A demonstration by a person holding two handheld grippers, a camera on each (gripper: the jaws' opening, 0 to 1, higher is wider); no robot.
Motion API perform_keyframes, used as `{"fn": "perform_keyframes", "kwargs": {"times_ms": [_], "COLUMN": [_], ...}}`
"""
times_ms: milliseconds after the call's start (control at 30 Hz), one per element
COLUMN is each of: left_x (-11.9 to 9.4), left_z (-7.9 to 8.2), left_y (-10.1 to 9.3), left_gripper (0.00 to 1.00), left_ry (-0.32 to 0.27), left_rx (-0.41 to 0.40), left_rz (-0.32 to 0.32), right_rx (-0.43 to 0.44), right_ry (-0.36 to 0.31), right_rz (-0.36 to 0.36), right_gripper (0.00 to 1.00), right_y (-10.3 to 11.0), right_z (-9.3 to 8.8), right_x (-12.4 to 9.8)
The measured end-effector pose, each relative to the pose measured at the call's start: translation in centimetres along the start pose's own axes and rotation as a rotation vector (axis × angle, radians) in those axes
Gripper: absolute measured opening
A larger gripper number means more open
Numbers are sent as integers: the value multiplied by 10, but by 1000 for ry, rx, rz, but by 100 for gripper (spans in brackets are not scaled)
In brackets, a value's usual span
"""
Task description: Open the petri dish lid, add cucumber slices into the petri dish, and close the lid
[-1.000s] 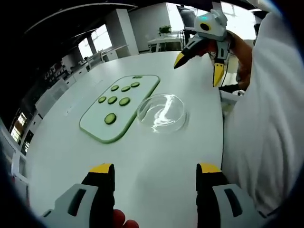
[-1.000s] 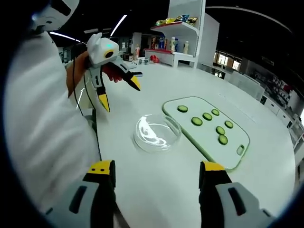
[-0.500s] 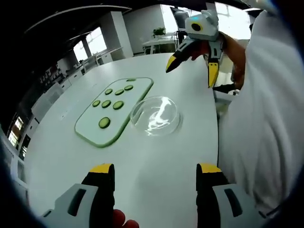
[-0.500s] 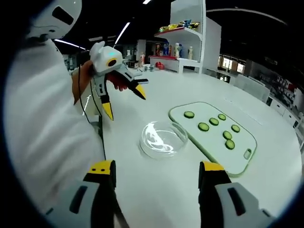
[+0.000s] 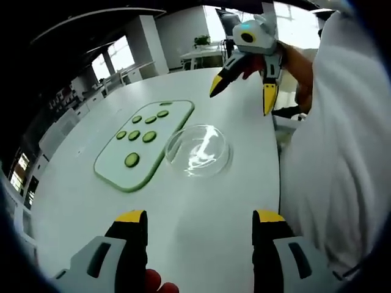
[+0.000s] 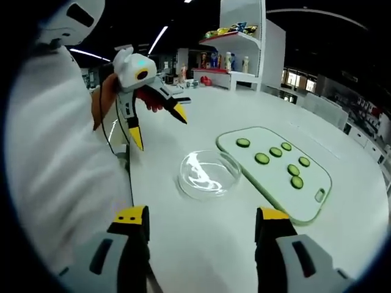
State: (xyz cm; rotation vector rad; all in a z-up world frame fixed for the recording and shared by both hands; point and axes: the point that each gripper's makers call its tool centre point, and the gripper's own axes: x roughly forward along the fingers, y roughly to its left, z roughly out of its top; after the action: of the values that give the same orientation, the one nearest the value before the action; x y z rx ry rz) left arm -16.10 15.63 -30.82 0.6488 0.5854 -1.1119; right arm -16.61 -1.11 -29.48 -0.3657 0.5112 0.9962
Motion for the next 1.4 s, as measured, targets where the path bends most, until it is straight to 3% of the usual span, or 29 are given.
{"fn": "perform_keyframes", "kwargs": {"times_ms": [267, 400, 567, 733, 900, 1267, 1400], "left_x": [3, 6, 6, 9, 10, 13, 13], "left_z": [-2, -7, -6, -6, -4, -7, -6], "left_y": [2, 9, 8, 18, 22, 21, 18], "left_gripper": [68, 68, 68, 68, 69, 69, 70], "left_ry": [-1, 9, 5, -11, -33, -61, -79], "left_rx": [-4, -47, -23, -18, 33, 28, 65], "left_rz": [-1, 12, 12, 49, 63, 41, 33], "right_rx": [-1, 2, 6, 14, 33, 23, 12], "right_ry": [13, 12, 19, -46, -46, -41, -57], "right_rz": [-13, -13, -18, 24, 17, 29, 29], "right_gripper": [70, 70, 70, 70, 70, 70, 77], "right_y": [-4, -5, -9, -4, -11, -13, -14], "right_z": [-4, -4, -8, 0, -7, -14, -14], "right_x": [0, 0, 2, 2, 6, 15, 17]}}
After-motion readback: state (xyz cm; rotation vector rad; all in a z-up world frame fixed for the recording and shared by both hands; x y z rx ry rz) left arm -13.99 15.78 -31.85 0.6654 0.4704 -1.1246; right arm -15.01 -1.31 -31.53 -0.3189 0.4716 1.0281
